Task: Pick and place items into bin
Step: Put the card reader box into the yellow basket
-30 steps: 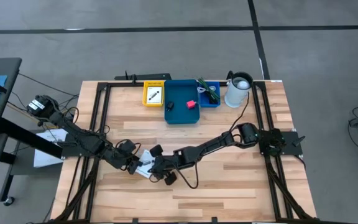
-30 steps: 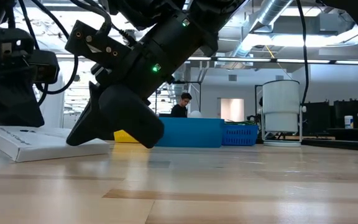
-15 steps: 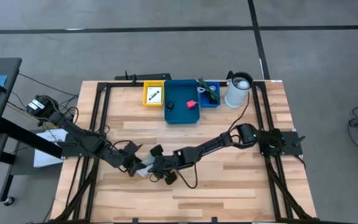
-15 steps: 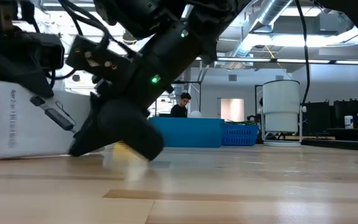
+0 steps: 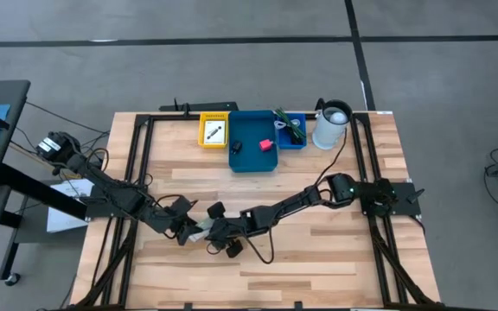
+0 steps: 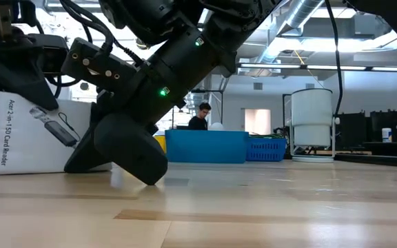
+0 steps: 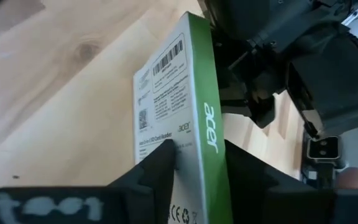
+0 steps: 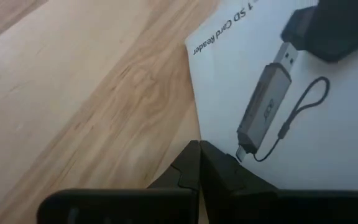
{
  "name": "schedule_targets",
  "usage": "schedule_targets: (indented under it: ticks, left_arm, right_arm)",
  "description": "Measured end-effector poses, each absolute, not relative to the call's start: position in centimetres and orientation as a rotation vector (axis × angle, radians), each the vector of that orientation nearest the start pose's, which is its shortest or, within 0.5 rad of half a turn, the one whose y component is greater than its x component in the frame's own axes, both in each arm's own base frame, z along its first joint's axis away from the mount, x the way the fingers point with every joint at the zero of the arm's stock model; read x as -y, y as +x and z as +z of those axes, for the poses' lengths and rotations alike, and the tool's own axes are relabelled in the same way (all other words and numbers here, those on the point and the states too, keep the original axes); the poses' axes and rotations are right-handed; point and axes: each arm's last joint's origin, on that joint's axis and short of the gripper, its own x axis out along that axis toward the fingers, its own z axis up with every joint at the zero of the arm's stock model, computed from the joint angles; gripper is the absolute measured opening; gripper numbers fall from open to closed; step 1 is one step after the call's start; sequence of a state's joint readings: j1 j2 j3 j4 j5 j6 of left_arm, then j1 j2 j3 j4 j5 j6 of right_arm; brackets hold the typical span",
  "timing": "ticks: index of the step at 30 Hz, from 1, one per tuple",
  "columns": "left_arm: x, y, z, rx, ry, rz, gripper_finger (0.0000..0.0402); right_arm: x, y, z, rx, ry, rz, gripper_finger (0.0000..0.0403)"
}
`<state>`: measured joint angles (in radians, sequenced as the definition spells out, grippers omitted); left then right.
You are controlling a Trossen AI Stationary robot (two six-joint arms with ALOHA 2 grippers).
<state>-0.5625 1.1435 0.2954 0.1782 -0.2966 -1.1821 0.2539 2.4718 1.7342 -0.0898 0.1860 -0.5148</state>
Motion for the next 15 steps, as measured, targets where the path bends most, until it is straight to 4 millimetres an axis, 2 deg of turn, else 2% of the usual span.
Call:
schedule_targets:
  ticks: [9,15]
  left_arm:
    - [9.0,16.3,13.4,-0.679,-0.757,0.223,0.0027]
    - [8.9,16.4,13.4,-0.644,-0.691,0.238,0.0025]
  right_arm:
    - [-12.9,49.7,7.9,-0.775,-0.669,0.278,0.0]
    - [-14.0,48.4,10.3,-0.836,-0.73,0.245,0.0]
